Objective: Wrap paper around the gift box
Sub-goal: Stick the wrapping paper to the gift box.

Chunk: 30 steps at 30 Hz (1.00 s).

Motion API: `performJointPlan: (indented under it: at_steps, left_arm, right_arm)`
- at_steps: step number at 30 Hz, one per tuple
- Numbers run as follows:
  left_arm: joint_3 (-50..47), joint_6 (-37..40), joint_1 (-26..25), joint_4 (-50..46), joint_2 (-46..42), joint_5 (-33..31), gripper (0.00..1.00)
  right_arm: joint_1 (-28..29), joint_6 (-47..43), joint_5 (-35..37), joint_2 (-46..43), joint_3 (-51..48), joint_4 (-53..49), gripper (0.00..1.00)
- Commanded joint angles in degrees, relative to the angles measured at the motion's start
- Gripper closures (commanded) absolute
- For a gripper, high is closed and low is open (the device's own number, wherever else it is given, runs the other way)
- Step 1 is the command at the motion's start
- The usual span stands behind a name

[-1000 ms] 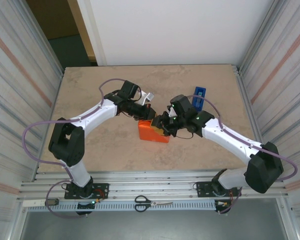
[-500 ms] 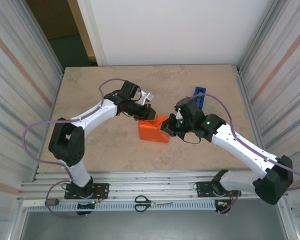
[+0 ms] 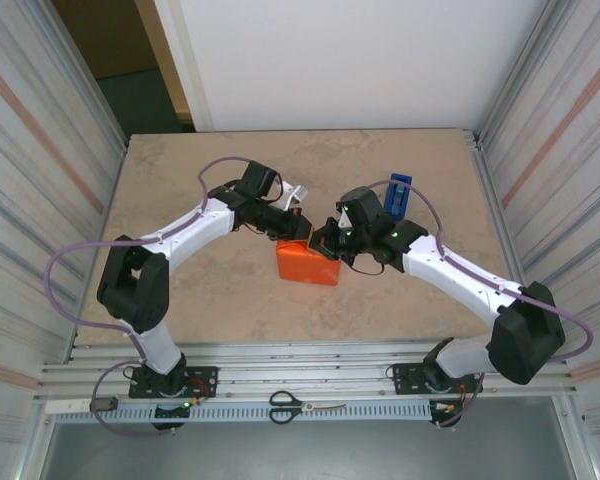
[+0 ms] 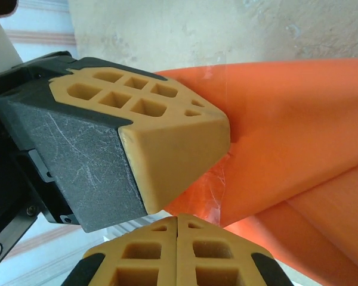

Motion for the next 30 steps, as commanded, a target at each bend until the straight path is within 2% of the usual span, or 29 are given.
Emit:
performJointPlan:
  at_steps: [1,9,13,27,30]
  left_arm:
    - [-3.5,1.1,-1.7,-5.5,3.9,-2.1,1.0]
    - [-3.4,0.8,-1.8,-5.4,3.7,-1.8,1.0]
    - [-3.6,0.7,-1.8,-5.2,3.6,-1.7,1.0]
    - [-3.6,0.4,-1.8,-4.7,3.5,-1.6,1.0]
    - [-3.6,0.5,-1.8,-4.7,3.5,-1.5,1.0]
  right_arm:
    - [0.5,-2.8,-2.1,0.6,-1.1,-1.0,1.0]
    - [2.2,-5.6,-2.1,0.9,-3.5,-5.5,1.0]
    - [2.2,-6.9,-0.3,0.8,-1.2,-8.3,1.0]
    - [4.0,-7.8,-1.9,-5.1,0.5,-3.2,1.0]
    - [4.1,-7.2,0.4,-4.5,0.5,-1.7,1.0]
